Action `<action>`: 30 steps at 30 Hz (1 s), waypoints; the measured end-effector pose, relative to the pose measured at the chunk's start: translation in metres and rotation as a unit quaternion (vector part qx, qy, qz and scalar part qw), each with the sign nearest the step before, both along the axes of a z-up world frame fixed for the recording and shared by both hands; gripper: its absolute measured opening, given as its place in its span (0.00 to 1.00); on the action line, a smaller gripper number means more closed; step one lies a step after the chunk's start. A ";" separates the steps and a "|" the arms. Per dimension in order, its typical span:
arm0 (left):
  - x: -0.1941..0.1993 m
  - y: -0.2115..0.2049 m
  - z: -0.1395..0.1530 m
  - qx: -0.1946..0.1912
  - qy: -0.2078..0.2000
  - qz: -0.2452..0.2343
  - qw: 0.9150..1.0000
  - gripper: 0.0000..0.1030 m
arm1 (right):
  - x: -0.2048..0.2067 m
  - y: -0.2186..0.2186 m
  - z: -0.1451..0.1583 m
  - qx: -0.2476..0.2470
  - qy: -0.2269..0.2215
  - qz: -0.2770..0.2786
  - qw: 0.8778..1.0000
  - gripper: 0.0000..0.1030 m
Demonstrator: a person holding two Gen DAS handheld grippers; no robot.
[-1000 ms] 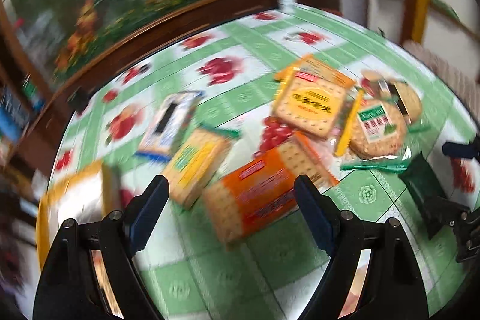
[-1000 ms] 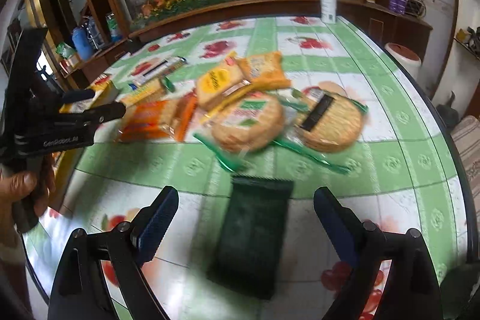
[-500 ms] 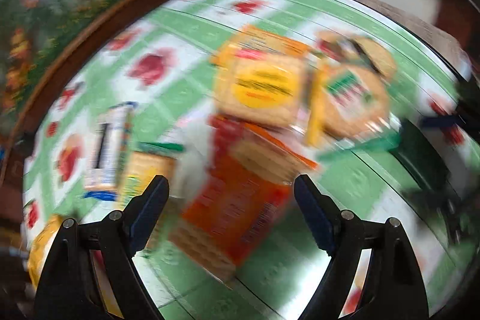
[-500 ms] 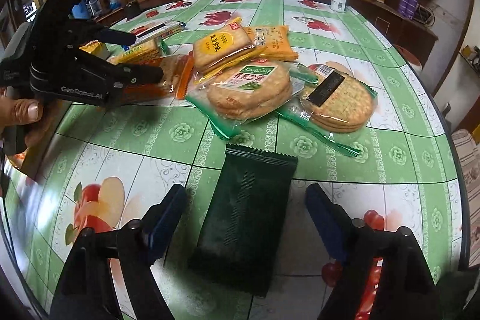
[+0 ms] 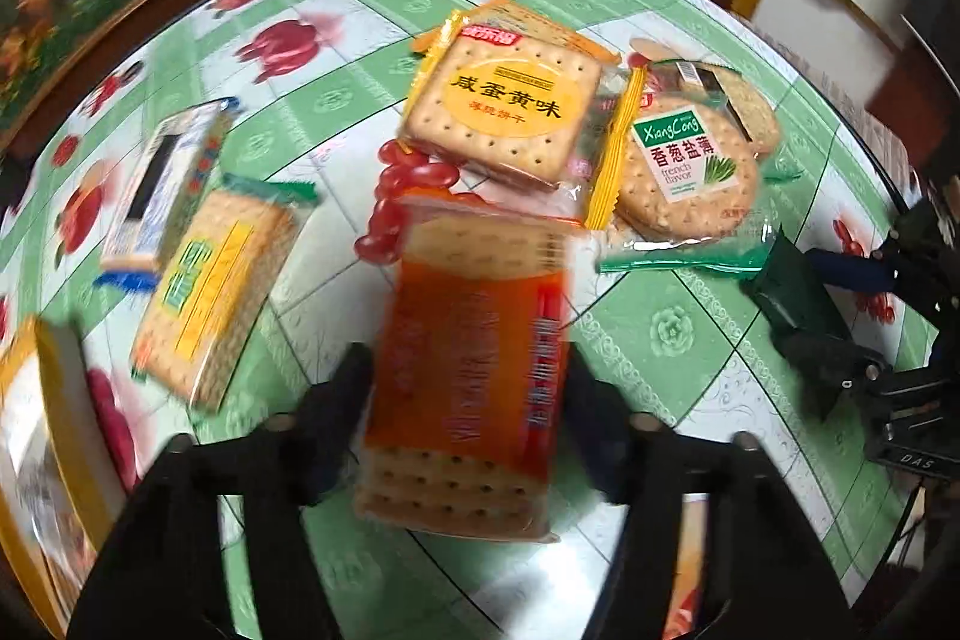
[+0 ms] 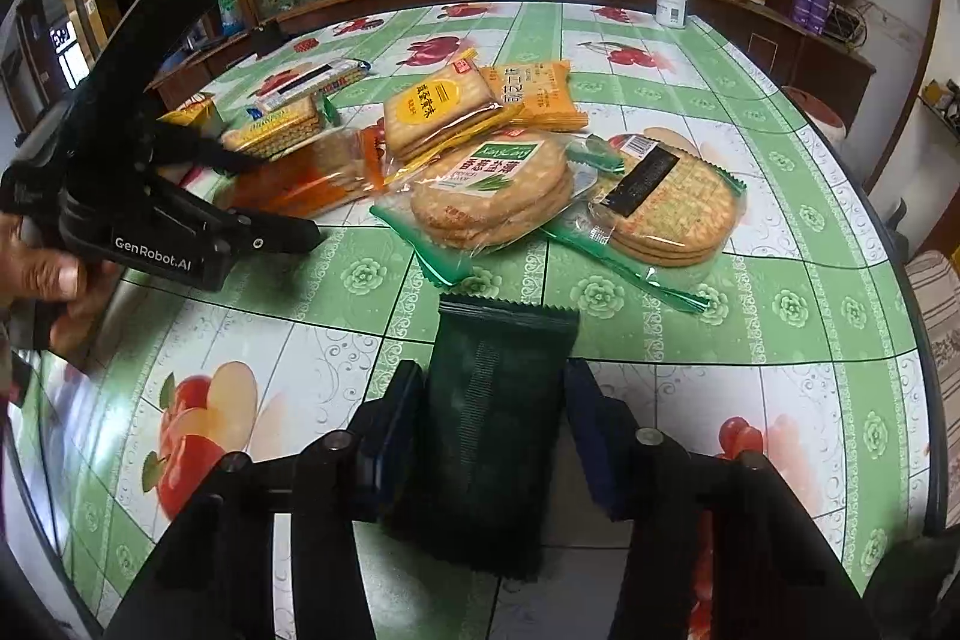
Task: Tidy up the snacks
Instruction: 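Carry the orange pack and the dark green pack over the white tray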
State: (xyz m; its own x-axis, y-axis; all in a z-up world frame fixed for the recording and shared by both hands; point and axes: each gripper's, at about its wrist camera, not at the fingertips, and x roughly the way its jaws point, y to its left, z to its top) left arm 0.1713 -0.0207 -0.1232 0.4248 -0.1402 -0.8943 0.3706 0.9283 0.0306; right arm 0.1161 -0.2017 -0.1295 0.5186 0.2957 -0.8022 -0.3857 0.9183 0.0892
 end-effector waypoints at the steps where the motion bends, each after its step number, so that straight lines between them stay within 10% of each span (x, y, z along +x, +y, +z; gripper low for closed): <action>1: -0.003 0.001 0.000 -0.002 0.000 0.008 1.000 0.52 | 0.000 0.000 0.000 0.000 0.000 0.001 1.000 0.48; 14: -0.067 0.025 0.027 -0.048 -0.072 0.114 0.990 0.51 | -0.021 0.005 0.016 0.043 -0.012 0.017 0.999 0.46; 30: -0.146 0.141 0.058 -0.010 -0.157 0.305 0.939 0.51 | -0.037 0.113 0.057 0.097 -0.027 0.134 0.986 0.46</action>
